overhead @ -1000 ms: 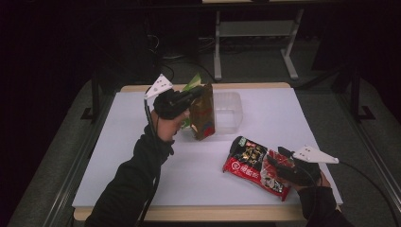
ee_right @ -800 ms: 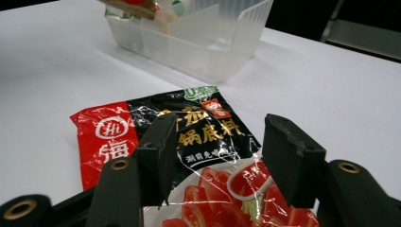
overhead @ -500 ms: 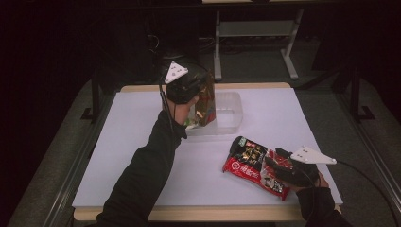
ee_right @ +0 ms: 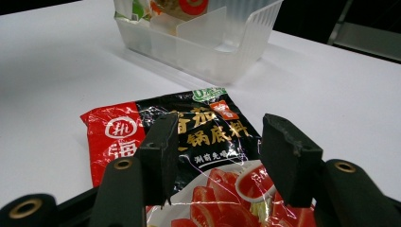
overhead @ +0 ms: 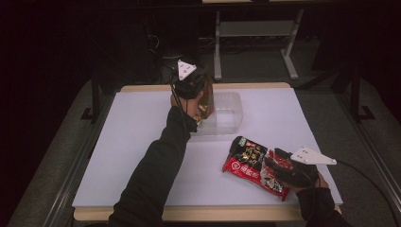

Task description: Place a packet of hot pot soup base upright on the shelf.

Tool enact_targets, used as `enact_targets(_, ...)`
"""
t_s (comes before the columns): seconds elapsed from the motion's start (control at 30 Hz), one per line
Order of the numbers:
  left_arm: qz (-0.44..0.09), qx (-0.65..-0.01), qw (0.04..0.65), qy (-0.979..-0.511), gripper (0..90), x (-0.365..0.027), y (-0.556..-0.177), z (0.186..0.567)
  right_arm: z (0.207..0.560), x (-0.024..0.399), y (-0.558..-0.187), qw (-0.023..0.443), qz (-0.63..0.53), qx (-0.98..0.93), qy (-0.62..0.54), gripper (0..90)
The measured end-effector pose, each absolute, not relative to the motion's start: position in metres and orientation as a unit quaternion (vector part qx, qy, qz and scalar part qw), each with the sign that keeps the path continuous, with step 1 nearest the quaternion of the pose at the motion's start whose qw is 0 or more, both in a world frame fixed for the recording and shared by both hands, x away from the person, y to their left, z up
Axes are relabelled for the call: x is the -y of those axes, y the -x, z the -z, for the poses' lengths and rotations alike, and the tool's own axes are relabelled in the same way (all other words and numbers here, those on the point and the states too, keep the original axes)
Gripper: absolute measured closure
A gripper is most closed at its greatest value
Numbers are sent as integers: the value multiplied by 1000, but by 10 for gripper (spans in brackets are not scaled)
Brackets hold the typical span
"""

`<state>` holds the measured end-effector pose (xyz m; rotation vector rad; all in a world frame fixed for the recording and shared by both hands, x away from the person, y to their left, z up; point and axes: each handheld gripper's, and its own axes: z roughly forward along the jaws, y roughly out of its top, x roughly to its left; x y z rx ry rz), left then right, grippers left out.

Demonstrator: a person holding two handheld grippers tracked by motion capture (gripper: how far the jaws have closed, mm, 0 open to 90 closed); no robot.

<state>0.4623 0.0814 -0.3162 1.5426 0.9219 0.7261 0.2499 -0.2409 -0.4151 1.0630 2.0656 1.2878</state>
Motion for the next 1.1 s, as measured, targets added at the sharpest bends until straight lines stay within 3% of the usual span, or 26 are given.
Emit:
enact_targets(0.2, -296, -416, 574, -640, 871, -76, -467, 337, 416, 241, -250, 238, -471, -756, -387, 468)
enact_targets(0.47, -291, -395, 567, -662, 858, -73, -458, 358, 415, 239, -250, 240, -471, -759, -380, 478)
enact_targets(1.1, -283, -364, 565, -684, 784, -105, -435, 363, 418, 245, -254, 247, -456, -760, -392, 490)
